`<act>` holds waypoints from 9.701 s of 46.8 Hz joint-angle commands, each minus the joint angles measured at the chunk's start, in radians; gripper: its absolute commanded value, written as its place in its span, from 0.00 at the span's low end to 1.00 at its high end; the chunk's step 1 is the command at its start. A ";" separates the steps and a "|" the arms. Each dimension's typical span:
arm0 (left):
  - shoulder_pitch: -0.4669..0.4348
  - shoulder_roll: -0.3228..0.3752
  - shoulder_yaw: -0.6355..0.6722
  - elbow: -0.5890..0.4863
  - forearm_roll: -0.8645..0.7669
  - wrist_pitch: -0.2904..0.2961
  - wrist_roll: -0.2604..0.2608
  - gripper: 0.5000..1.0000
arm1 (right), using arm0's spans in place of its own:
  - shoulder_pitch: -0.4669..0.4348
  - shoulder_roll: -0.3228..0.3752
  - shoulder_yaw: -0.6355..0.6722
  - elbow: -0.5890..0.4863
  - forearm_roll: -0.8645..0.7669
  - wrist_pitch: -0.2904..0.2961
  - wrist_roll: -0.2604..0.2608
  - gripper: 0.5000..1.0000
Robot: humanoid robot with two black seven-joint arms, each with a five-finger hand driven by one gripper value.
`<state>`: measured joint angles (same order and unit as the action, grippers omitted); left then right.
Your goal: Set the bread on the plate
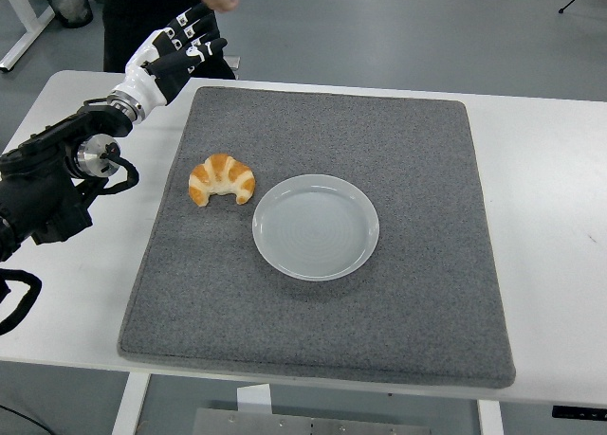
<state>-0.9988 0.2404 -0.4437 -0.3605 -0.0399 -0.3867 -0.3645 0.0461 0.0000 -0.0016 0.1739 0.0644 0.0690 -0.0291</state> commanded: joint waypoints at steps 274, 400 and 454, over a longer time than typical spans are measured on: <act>-0.080 0.342 0.655 -0.661 0.704 0.680 -0.082 0.00 | 0.001 0.000 0.000 -0.001 0.000 0.000 0.000 0.91; -0.049 0.142 0.579 -0.769 1.292 0.825 -0.027 0.00 | 0.000 0.000 0.000 -0.004 0.000 0.000 0.000 0.90; 0.037 0.151 0.563 -0.752 1.270 0.891 -0.027 0.41 | 0.000 0.000 0.000 -0.004 0.002 0.000 0.000 0.90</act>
<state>-0.9626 0.3925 0.1202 -1.1114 1.2303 0.5049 -0.3914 0.0461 0.0000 -0.0007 0.1702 0.0657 0.0690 -0.0291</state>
